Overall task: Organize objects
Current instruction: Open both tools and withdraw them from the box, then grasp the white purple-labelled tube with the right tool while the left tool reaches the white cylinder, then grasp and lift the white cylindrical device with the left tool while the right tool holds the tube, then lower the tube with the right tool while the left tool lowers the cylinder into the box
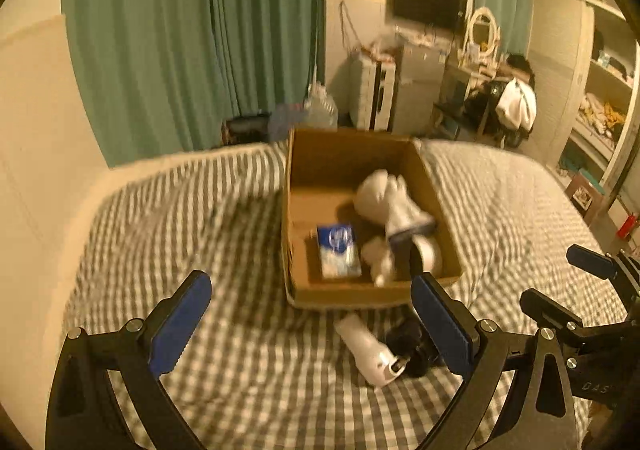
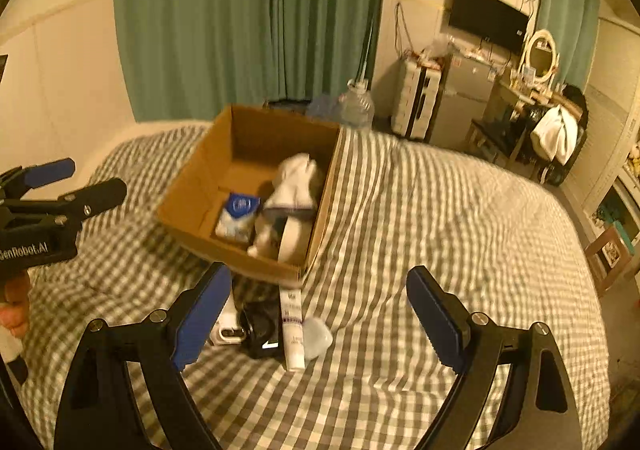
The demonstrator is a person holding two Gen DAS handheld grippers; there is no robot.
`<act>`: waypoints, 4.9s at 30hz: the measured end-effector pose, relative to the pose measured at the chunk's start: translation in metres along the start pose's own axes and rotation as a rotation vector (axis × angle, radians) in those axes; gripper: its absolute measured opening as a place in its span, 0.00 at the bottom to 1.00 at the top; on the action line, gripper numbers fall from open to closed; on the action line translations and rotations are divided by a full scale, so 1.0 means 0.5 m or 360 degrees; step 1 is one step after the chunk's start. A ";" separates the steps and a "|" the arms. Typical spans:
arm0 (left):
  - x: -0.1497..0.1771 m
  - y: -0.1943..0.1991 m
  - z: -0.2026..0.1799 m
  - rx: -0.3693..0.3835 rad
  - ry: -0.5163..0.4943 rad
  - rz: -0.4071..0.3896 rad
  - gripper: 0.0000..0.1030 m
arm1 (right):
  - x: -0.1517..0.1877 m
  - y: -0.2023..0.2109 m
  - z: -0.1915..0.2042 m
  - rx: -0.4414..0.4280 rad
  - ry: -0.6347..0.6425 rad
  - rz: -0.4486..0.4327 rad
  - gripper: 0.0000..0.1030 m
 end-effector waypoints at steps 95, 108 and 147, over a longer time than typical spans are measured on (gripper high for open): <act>0.034 0.021 0.027 0.0166 -0.0199 0.0193 0.45 | 0.031 0.041 0.127 0.0047 0.0064 -0.0028 0.19; -0.113 0.027 0.001 0.0155 -0.0262 0.0063 0.45 | -0.091 0.051 0.096 0.0007 0.0044 -0.0135 0.19; -0.237 -0.290 -0.042 0.0086 -0.0457 0.0169 0.73 | -0.194 -0.249 0.006 -0.0209 -0.0130 0.0000 0.43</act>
Point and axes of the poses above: each gripper's, at about its wrist camera, not at the fingertips, and y roughly against the way its jaws point, z to its left, x to its underside, the point moved 1 cm from there along -y, roughly the way its jaws point, and after that the axes turned 11 degrees about z, right-handed, at the moved point
